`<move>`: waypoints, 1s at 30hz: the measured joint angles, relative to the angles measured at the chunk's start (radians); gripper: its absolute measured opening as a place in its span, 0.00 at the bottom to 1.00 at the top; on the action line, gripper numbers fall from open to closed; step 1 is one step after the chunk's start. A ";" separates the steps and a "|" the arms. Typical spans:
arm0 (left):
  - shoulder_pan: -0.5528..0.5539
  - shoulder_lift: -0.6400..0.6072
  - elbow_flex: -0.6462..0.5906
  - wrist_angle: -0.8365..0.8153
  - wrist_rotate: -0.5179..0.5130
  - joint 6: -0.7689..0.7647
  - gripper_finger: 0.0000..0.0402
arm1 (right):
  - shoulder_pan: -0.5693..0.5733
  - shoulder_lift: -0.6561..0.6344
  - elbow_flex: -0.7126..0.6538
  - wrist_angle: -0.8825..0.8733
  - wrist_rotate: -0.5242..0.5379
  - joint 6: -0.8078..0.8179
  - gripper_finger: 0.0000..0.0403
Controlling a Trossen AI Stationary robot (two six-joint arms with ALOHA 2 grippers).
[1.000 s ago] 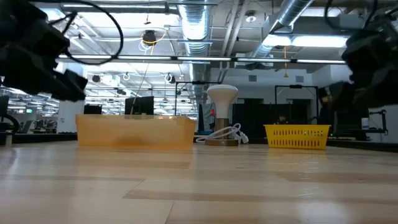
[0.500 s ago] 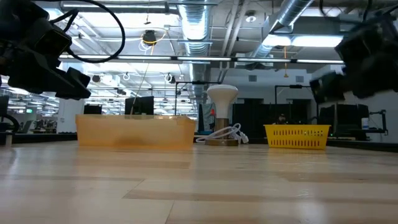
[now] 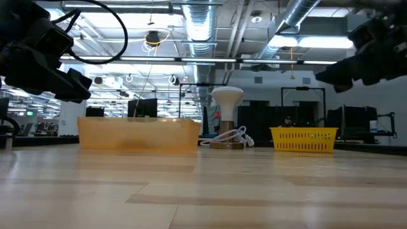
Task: Pick & Place School Supplies
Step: Return to Home Position
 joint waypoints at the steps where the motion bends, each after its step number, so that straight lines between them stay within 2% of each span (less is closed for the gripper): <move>1: 0.000 0.001 0.000 0.000 0.000 -0.001 0.41 | 0.021 -0.041 0.017 -0.065 0.058 -0.003 0.43; 4: 0.000 0.001 0.000 -0.002 0.000 -0.001 0.41 | 0.078 -0.145 0.076 -0.314 0.278 -0.003 0.43; 6: 0.000 0.001 0.000 -0.002 0.000 0.005 0.41 | 0.106 -0.140 0.079 -0.335 0.343 -0.008 0.42; 12: 0.000 -0.001 0.000 0.017 -0.013 0.014 0.41 | 0.189 -0.140 0.069 -0.281 0.246 -0.041 0.42; 22: 0.000 -0.001 0.000 0.021 -0.017 0.057 0.41 | 0.270 -0.098 0.074 -0.315 0.283 -0.079 0.43; 30: 0.000 0.001 0.000 -0.017 -0.136 0.063 0.41 | 0.270 -0.079 0.076 -0.327 0.317 -0.102 0.42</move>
